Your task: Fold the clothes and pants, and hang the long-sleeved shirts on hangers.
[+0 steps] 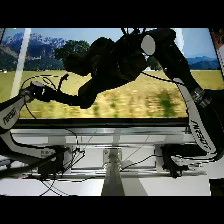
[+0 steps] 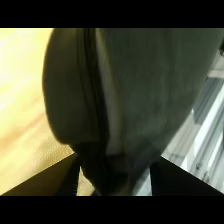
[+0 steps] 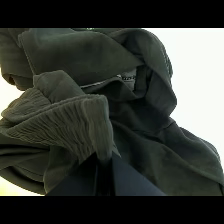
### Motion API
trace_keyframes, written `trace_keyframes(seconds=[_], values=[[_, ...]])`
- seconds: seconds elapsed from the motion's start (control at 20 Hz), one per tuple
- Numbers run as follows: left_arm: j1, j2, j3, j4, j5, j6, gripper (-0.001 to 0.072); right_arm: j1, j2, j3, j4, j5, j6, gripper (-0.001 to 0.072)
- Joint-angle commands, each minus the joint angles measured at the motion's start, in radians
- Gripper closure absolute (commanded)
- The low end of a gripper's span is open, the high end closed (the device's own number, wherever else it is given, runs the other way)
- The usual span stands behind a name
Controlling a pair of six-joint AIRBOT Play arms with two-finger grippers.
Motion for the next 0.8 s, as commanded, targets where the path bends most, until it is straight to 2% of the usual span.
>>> trace_keyframes(seconds=[0.0, 0.05, 0.1, 0.25, 0.4, 0.6, 0.75], values=[[-0.011, 0.000, 0.000, -0.023, 0.046, 0.000, 0.0366, 0.001, 0.001, 0.000, 0.001, 0.000, 0.000, 0.0661], [-0.011, 0.000, 0.000, -0.023, 0.045, 0.000, 0.0541, 0.001, 0.001, 0.000, 0.001, 0.000, 0.000, 0.0661], [-0.011, 0.000, 0.000, -0.023, 0.039, 0.000, 0.0669, 0.001, 0.001, 0.000, 0.001, 0.000, 0.000, 0.0661], [-0.010, 0.000, 0.011, -0.032, 0.023, -0.002, 0.0686, 0.001, 0.001, 0.000, -0.011, -0.001, 0.000, 0.0660], [0.012, 0.005, 0.121, -0.042, 0.022, -0.111, 0.0686, -0.010, 0.001, 0.010, -0.111, -0.034, 0.005, 0.0661], [0.111, 0.051, 0.435, -0.042, 0.028, -0.253, 0.0686, -0.140, 0.003, 0.127, -0.190, -0.047, 0.181, 0.0661], [0.251, 0.102, 0.692, -0.042, 0.122, -0.386, 0.0686, -0.324, 0.005, 0.270, -0.188, 0.000, 0.278, 0.0661]])
